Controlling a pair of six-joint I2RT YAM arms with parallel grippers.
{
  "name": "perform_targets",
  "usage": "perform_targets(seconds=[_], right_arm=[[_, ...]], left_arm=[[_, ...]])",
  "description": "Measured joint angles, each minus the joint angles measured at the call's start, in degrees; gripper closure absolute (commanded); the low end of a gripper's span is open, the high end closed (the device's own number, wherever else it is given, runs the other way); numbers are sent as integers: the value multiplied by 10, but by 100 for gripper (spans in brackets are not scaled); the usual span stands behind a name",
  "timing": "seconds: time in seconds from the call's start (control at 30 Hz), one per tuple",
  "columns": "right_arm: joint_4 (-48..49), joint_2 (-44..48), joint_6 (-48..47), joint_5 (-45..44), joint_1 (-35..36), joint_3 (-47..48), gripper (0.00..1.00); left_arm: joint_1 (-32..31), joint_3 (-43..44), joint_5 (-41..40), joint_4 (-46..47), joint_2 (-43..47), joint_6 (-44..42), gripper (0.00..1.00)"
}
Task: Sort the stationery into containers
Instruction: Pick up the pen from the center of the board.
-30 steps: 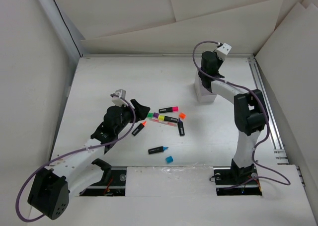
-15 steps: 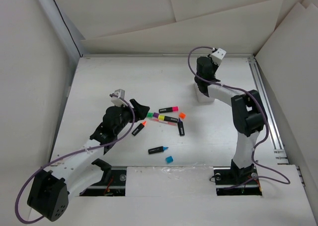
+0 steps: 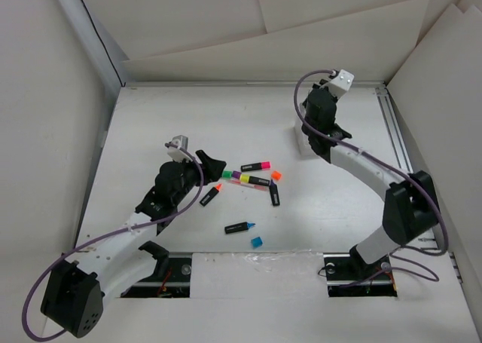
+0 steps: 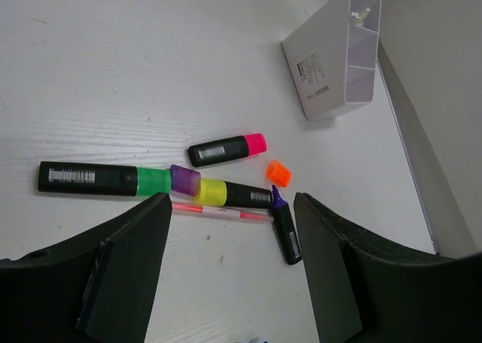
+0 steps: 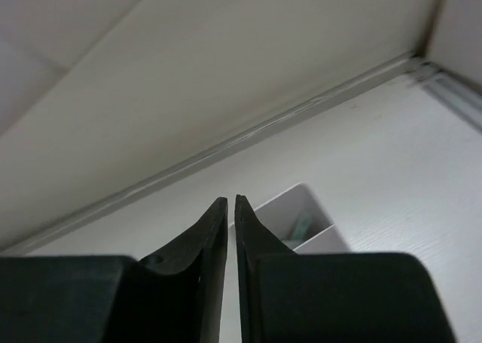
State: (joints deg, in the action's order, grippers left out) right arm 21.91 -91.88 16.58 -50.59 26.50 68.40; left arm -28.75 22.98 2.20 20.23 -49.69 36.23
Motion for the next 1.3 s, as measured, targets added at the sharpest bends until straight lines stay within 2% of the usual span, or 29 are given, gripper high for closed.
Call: perform_targets(seconds=[0.07,0.2,0.37,0.47,0.5,0.53,0.63,0.77,0.97,1.3], right_arm=[[-22,37,9,71,19,-18,100],[-60,72,16,256,65,-59,100],[-132,35,14,417,146,-80,100],[-176,-11,7,468,190,-81,88],[-189,-25,4,480,201,-82,83],[-201,-36,1,489,210,-82,73],[-222,-56,-5,509,221,-82,61],[-252,-83,-17,517,221,-59,61],[-281,-132,-34,518,224,-21,61],[-306,-150,-40,500,231,-8,65]], left_arm=[[0,0,-4,-1,3,0,37],[0,0,-15,-7,18,1,37],[0,0,-40,-12,56,4,37],[0,-1,-58,-18,85,9,37],[0,-2,-63,-19,96,10,36],[0,-4,-70,-18,109,12,36],[0,-17,-83,-19,148,15,35],[0,-24,-96,-20,161,18,35],[0,-24,-100,-25,135,18,35],[0,-24,-105,-33,155,18,35]])
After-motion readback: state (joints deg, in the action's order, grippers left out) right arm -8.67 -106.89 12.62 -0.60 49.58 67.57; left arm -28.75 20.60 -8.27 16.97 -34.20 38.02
